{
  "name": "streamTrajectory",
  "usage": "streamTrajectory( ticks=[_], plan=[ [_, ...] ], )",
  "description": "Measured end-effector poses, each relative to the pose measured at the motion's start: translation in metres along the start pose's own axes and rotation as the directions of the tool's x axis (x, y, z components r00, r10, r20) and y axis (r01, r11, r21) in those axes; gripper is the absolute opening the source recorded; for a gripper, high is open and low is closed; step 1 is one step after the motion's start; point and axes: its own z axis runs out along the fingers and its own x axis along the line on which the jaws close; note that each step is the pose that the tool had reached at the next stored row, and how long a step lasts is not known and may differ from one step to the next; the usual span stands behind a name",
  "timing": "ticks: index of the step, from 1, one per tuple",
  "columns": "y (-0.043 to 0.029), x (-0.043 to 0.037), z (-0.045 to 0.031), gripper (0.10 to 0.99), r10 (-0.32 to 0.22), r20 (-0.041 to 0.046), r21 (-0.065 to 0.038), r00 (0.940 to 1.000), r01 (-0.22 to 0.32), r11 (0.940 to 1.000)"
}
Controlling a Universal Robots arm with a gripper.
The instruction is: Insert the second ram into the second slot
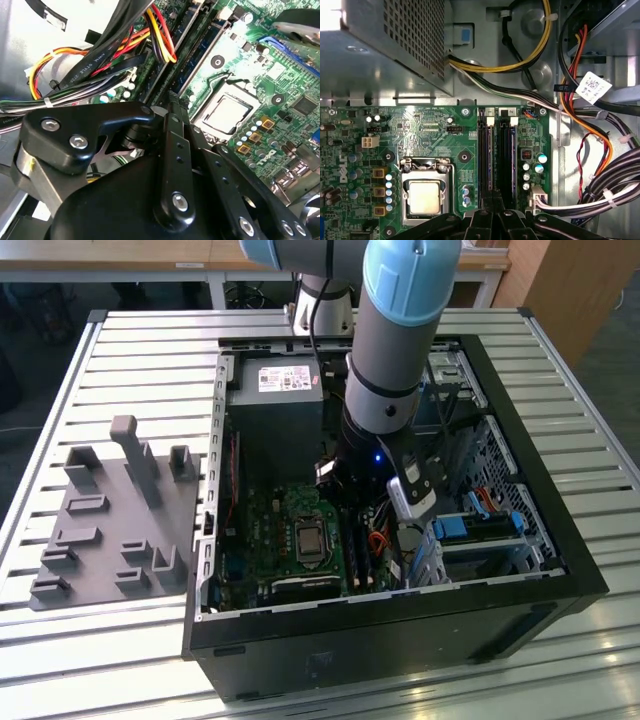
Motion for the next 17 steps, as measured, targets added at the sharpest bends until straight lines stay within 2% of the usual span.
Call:
streamTrajectory(
  ticks=[4, 6, 7, 10, 17],
  plan=[
    [0.0005, -0.0001, -0.001, 0.106, 0.0, -0.0005, 0.002, 1.0, 0.0, 1.0],
    [0.0003, 0.0, -0.0026, 0.106, 0.0, 0.0012, -0.003, 1.0, 0.0, 1.0],
    [0.0007, 0.0001, -0.0049, 0.106, 0.0, 0.0017, -0.005, 1.0, 0.0, 1.0],
    [0.0003, 0.0006, -0.0147, 0.106, 0.0, 0.0008, -0.003, 1.0, 0.0, 1.0],
    [0.0003, 0.0011, -0.0212, 0.106, 0.0, 0.0008, -0.002, 1.0, 0.0, 1.0]
  ],
)
